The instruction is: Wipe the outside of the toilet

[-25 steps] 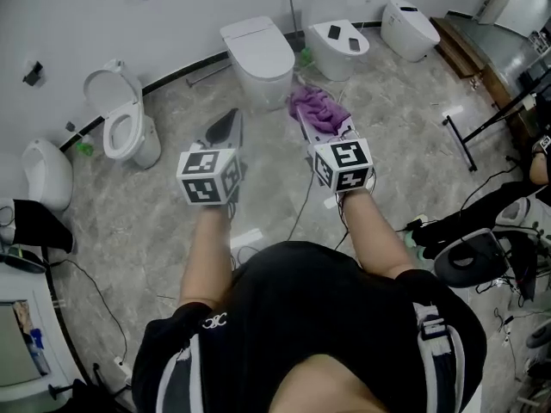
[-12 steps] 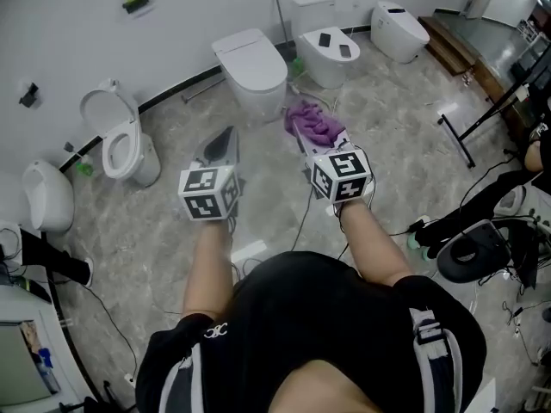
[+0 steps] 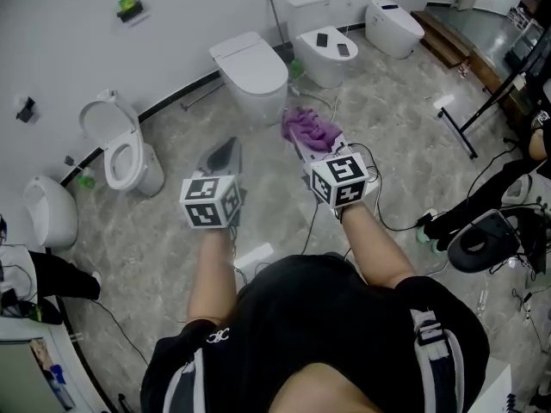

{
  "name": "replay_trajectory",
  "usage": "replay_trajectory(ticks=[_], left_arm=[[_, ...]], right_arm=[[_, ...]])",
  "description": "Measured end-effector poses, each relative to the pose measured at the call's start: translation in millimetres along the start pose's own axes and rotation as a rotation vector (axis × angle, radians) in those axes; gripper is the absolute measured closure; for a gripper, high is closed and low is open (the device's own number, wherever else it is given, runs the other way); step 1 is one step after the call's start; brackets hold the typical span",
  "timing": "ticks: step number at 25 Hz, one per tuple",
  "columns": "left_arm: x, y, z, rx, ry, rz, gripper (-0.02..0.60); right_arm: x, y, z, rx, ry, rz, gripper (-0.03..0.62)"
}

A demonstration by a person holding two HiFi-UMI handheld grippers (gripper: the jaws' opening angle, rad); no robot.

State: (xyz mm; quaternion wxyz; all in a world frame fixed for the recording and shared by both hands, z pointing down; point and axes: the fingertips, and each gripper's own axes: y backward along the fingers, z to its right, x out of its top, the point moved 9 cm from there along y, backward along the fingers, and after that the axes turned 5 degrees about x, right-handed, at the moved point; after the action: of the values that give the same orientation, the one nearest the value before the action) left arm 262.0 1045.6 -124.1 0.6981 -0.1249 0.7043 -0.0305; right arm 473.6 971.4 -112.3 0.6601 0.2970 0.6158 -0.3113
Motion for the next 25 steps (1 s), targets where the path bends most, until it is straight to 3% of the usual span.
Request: replay_trajectory(ticks=[8,13,20,25], left_arm=[[-12,-11,-34,-0.026,0.001,-0.031,0.574],[-17,-33,-48,-0.033,-0.063,-0.034,0.574],[-7,-104,-84,-0.01,-0.032,-0.051,0.574],[20,-177,-111,0.024,-0.034,-0.039,0.574]], right_arm=[[-26,-19,-14,-0.024,-0.048,-0.028,0.476],[-37,-45,8,-0.054,-0.095,0.001,0.476],[-31,-116,53,-0.018,-0.104,0.018,0.476],[-18,-182,105,0.019,-0.107,0.016,0.476]])
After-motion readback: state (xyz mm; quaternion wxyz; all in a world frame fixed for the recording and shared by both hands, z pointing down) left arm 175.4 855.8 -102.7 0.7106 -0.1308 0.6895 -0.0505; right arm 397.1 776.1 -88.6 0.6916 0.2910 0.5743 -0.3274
